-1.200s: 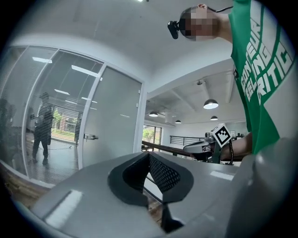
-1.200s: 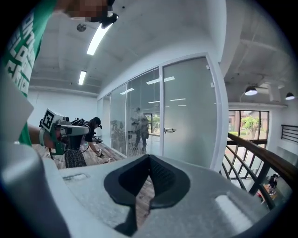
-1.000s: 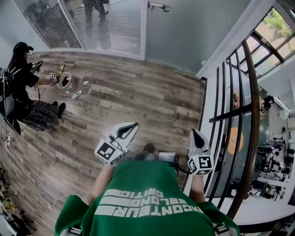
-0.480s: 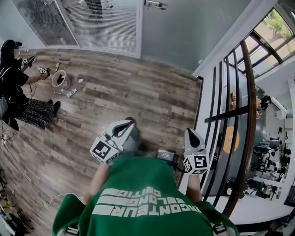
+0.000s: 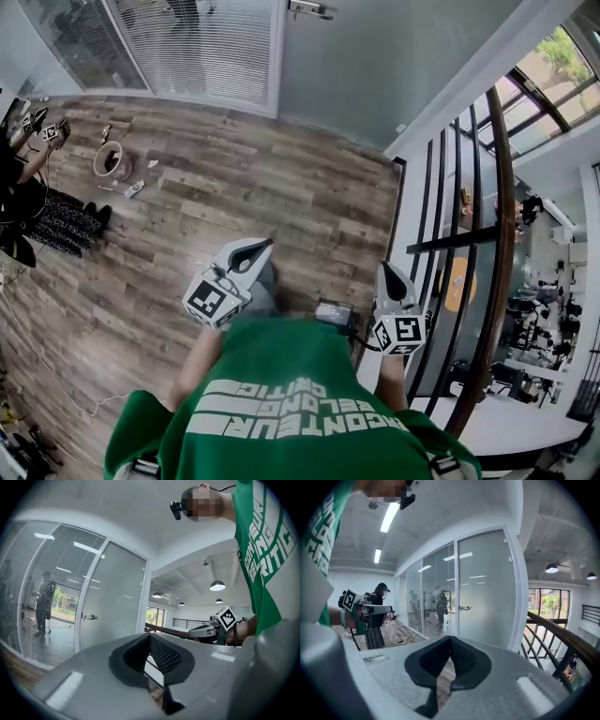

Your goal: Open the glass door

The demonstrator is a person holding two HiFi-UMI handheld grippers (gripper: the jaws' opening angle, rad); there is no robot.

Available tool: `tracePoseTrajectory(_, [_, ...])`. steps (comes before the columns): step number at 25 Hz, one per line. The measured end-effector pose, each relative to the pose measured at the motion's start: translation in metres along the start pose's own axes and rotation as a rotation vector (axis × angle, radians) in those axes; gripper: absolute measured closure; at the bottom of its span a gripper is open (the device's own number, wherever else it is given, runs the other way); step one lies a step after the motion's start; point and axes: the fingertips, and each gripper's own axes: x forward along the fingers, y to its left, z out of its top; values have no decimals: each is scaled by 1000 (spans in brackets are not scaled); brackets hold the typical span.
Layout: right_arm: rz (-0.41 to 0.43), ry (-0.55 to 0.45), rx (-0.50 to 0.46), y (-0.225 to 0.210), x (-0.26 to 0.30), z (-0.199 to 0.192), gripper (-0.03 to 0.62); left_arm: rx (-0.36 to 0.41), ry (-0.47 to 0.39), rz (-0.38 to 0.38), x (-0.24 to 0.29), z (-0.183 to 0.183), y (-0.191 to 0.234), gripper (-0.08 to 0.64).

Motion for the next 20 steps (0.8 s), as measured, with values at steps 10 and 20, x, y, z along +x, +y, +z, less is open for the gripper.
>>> tracePoseTrajectory(10, [43, 67, 5, -18, 39, 0, 600, -32, -21, 37, 28, 6, 54, 546])
tracePoseTrajectory(20, [47, 35, -18, -30, 116, 52, 600, -44, -57, 54, 62, 24, 127, 546])
